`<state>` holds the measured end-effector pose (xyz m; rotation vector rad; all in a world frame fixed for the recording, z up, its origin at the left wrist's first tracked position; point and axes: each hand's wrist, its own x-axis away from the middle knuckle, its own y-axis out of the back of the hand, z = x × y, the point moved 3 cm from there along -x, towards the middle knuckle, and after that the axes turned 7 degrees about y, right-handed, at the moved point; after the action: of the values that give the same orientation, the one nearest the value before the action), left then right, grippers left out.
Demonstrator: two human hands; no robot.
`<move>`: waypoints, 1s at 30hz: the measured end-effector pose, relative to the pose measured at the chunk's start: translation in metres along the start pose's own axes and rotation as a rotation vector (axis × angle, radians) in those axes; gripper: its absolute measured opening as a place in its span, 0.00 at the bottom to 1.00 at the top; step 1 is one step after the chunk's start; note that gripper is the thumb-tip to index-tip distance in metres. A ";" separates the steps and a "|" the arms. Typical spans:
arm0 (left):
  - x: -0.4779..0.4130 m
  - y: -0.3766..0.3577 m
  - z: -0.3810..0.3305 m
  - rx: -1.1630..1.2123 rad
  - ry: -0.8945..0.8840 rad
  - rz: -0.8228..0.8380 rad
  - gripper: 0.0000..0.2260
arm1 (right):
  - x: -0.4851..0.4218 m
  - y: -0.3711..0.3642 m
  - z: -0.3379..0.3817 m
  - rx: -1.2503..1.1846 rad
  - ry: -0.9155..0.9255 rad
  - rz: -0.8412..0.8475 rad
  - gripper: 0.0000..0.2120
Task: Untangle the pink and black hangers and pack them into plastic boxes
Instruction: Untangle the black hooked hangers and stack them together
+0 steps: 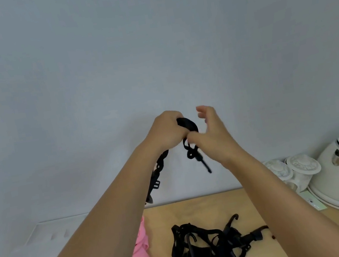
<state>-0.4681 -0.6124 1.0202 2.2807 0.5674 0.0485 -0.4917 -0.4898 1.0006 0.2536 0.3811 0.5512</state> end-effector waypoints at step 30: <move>0.003 -0.008 0.003 1.172 0.348 0.169 0.12 | 0.015 -0.030 -0.076 -0.370 -0.115 0.135 0.05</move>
<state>-0.4677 -0.6076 1.0119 3.5025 0.6739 0.2562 -0.4978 -0.4961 0.9176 -0.0463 0.1459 0.7242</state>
